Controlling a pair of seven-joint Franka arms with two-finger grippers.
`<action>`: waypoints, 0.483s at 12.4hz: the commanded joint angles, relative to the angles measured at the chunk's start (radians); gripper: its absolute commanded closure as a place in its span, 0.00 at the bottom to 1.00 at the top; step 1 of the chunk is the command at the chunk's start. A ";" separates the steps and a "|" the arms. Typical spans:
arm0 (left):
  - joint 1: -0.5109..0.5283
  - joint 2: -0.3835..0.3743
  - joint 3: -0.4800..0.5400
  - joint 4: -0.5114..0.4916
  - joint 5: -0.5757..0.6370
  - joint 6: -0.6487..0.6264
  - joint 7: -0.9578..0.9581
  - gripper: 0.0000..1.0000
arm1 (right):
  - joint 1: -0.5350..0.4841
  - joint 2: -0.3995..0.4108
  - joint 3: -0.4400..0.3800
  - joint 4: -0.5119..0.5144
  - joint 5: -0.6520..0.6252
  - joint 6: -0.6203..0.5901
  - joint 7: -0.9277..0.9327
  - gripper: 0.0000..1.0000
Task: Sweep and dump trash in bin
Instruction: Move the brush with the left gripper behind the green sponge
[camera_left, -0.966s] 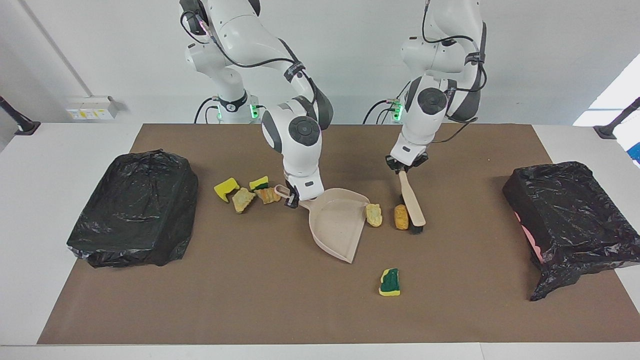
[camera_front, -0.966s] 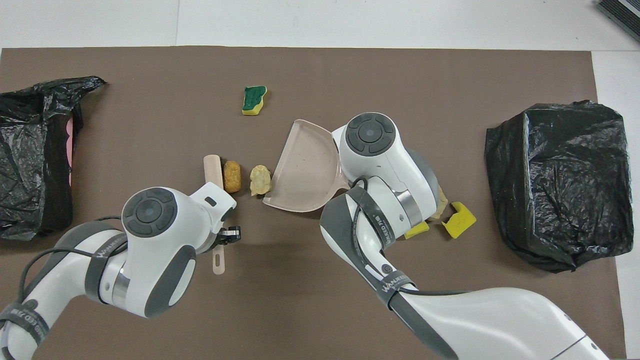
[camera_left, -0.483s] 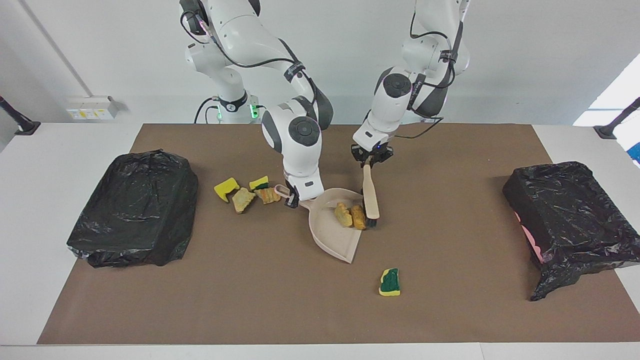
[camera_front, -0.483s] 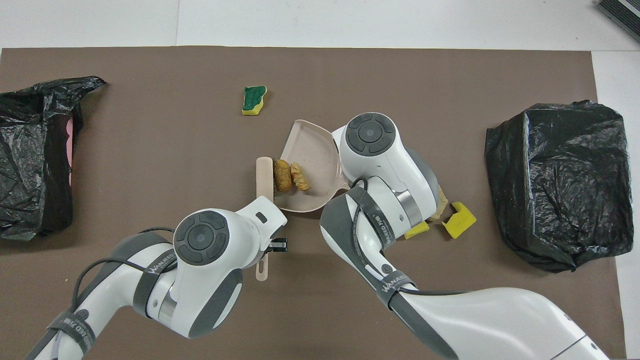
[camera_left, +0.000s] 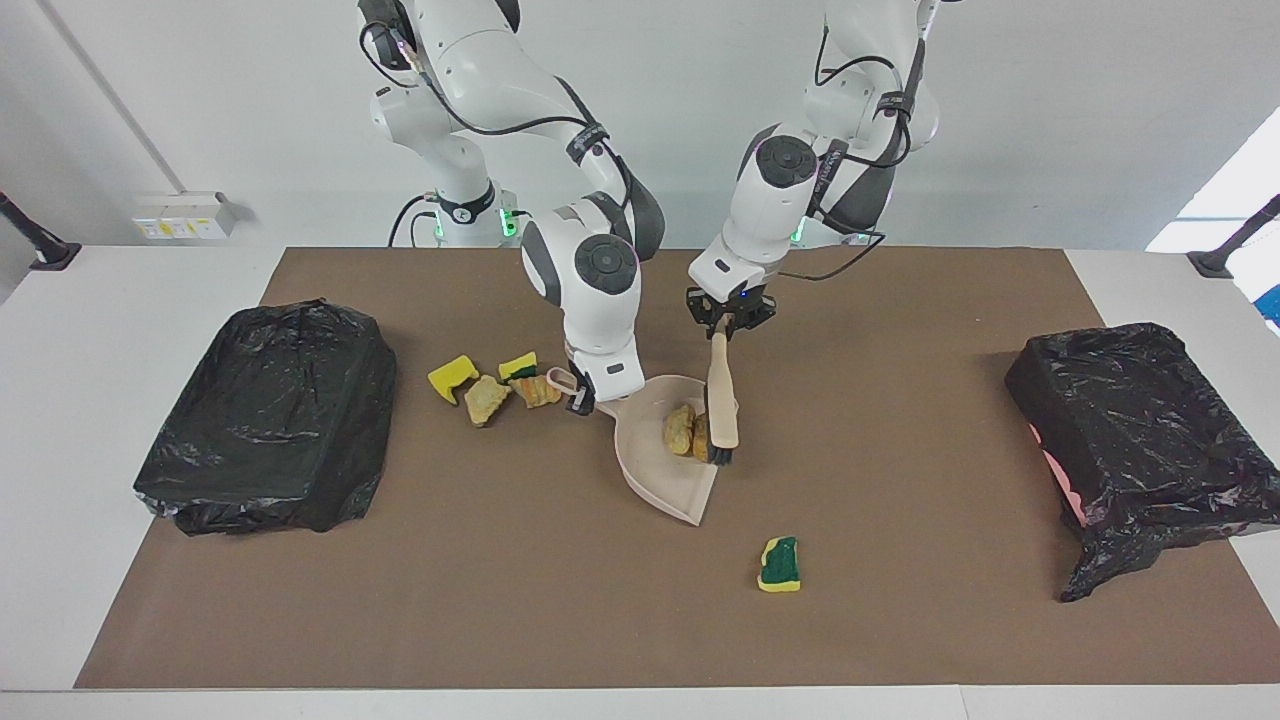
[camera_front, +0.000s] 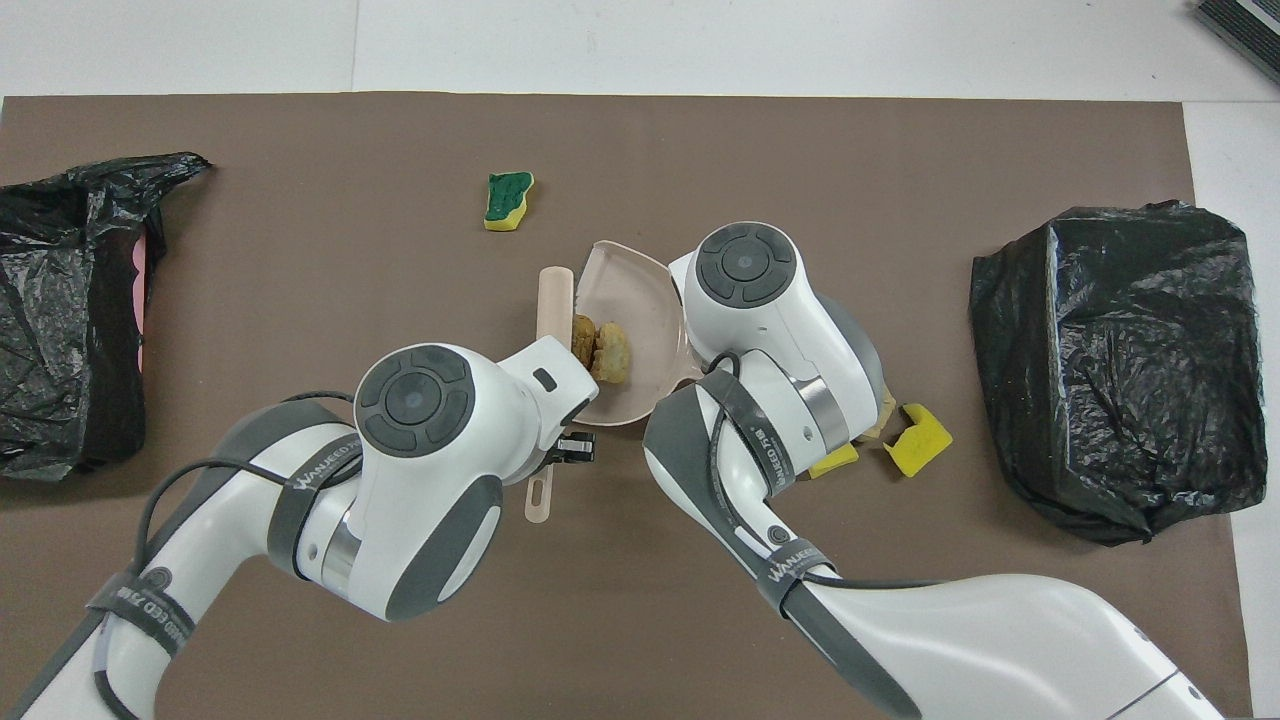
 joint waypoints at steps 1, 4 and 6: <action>0.104 0.067 0.000 0.096 0.073 -0.079 0.123 1.00 | -0.013 -0.024 0.009 -0.013 0.013 -0.022 0.061 1.00; 0.231 0.145 0.001 0.221 0.104 -0.118 0.301 1.00 | -0.013 -0.024 0.010 -0.013 0.013 -0.012 0.056 1.00; 0.274 0.229 0.001 0.323 0.205 -0.120 0.368 1.00 | -0.011 -0.024 0.010 -0.014 0.013 -0.008 0.059 1.00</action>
